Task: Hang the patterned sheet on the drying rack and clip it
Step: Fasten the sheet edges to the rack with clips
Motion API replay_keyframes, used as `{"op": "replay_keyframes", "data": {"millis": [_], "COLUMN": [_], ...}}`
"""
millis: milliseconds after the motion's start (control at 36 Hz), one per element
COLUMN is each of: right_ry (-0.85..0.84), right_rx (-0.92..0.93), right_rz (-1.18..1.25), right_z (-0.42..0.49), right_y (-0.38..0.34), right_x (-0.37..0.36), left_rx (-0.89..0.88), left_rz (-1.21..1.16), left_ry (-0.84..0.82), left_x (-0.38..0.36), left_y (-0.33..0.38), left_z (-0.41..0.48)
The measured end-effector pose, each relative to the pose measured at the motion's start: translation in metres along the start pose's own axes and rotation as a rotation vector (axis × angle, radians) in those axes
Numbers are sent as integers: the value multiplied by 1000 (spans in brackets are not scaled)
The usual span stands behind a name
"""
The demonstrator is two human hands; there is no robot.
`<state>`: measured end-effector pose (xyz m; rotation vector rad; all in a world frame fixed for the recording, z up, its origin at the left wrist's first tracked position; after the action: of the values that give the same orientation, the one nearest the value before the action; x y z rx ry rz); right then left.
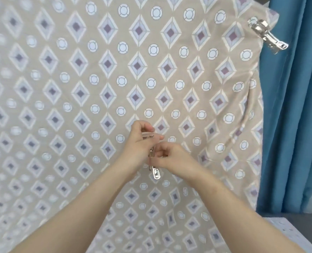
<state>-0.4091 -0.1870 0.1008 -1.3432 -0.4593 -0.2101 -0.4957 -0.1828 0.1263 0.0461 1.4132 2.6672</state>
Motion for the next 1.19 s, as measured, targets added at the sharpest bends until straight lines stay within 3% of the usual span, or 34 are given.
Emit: {"op": "replay_keyframes", "data": {"millis": [139, 278, 528, 667, 861, 1194], "right_ry": [-89, -106, -184, -242, -373, -601], "right_rx": [-45, -148, -101, -120, -175, -263], "right_rz": [163, 513, 689, 700, 763, 720], "right_z": [5, 20, 59, 76, 99, 150], "right_y": [11, 5, -67, -112, -171, -232], "right_x": [-66, -121, -271, -387, -542, -745], "left_rx": [71, 143, 289, 280, 293, 368], "left_rz": [-3, 156, 307, 362, 421, 457], "left_ry": [38, 130, 227, 398, 486, 709], "left_x": [51, 128, 296, 426, 582, 786], "left_y": [-9, -19, -13, 9, 36, 35], "left_z": [-39, -69, -114, -140, -179, -210]}}
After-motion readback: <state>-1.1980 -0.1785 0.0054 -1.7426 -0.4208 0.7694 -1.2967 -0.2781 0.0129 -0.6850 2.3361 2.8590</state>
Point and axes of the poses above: each hand's wrist, its own z-axis towards the middle knuckle, its own x-axis out of the back of the hand, y = z × x, the point moved 8 cm from there along z, towards the middle knuckle, and after that the axes turned 7 degrees about -x, right-handed, at the moved point
